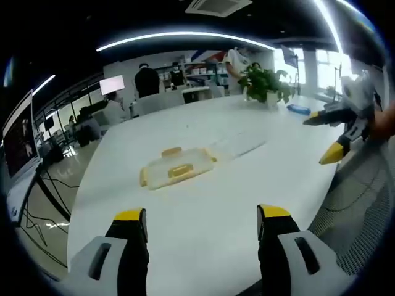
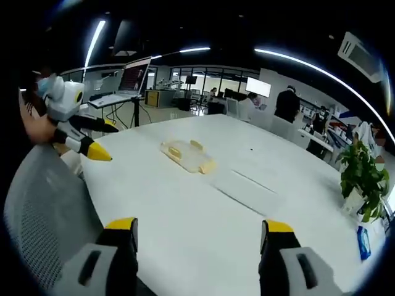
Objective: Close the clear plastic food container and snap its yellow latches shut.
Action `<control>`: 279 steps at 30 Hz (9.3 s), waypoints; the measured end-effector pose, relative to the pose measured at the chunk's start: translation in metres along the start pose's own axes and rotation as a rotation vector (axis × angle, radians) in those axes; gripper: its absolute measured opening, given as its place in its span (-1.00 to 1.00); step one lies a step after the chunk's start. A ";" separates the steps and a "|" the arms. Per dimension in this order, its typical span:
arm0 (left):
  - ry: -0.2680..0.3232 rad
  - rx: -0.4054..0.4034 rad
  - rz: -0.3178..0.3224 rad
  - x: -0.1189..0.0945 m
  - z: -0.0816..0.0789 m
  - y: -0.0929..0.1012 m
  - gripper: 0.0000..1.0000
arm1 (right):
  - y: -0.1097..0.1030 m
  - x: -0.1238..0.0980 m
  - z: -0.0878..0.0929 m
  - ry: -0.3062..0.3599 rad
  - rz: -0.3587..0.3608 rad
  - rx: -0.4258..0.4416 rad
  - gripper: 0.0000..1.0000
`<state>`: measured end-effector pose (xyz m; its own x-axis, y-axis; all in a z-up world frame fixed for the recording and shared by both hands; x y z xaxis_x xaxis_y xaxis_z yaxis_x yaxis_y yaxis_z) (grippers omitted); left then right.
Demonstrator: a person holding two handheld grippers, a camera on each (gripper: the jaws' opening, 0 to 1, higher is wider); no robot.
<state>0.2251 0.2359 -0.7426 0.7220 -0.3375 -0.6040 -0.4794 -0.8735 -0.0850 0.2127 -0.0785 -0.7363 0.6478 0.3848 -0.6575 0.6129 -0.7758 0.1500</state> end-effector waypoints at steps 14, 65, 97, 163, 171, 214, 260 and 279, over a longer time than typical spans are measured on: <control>-0.003 0.028 -0.013 0.000 -0.001 0.000 0.39 | 0.006 0.000 0.001 0.008 0.016 0.056 0.63; -0.074 -0.037 0.074 0.007 -0.001 -0.016 0.55 | 0.014 0.013 -0.015 -0.062 -0.086 0.032 0.63; -0.068 0.123 0.016 0.069 -0.030 -0.096 0.45 | 0.055 0.078 -0.050 -0.068 -0.098 -0.089 0.59; -0.090 0.256 0.066 0.128 -0.058 -0.163 0.80 | 0.053 0.181 -0.151 -0.062 -0.332 -0.464 0.73; -0.132 0.379 0.199 0.147 -0.064 -0.162 0.83 | 0.056 0.201 -0.151 -0.088 -0.361 -0.493 0.73; -0.476 0.814 0.643 0.216 -0.073 -0.180 0.71 | 0.059 0.265 -0.151 -0.438 -0.519 -0.683 0.32; -0.567 0.797 0.635 0.203 -0.080 -0.173 -0.29 | 0.061 0.268 -0.160 -0.559 -0.570 -0.801 -0.27; -0.499 0.855 0.563 0.166 -0.141 -0.172 -0.29 | 0.085 0.223 -0.199 -0.469 -0.535 -0.781 -0.27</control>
<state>0.4978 0.2806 -0.7164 0.1092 -0.2610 -0.9591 -0.9937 -0.0519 -0.0990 0.4995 0.0406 -0.7234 0.0694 0.2204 -0.9729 0.9960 0.0389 0.0799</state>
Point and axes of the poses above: the point that each gripper's makers call its tool centre point, and the gripper's own axes: x roughly forward along the fingers, y roughly to its right, z roughly out of its underside, the point moved 10 cm from there along -x, roughly backward along the fingers, and after that the axes turned 9 degrees about -y, right-handed, at the moved point
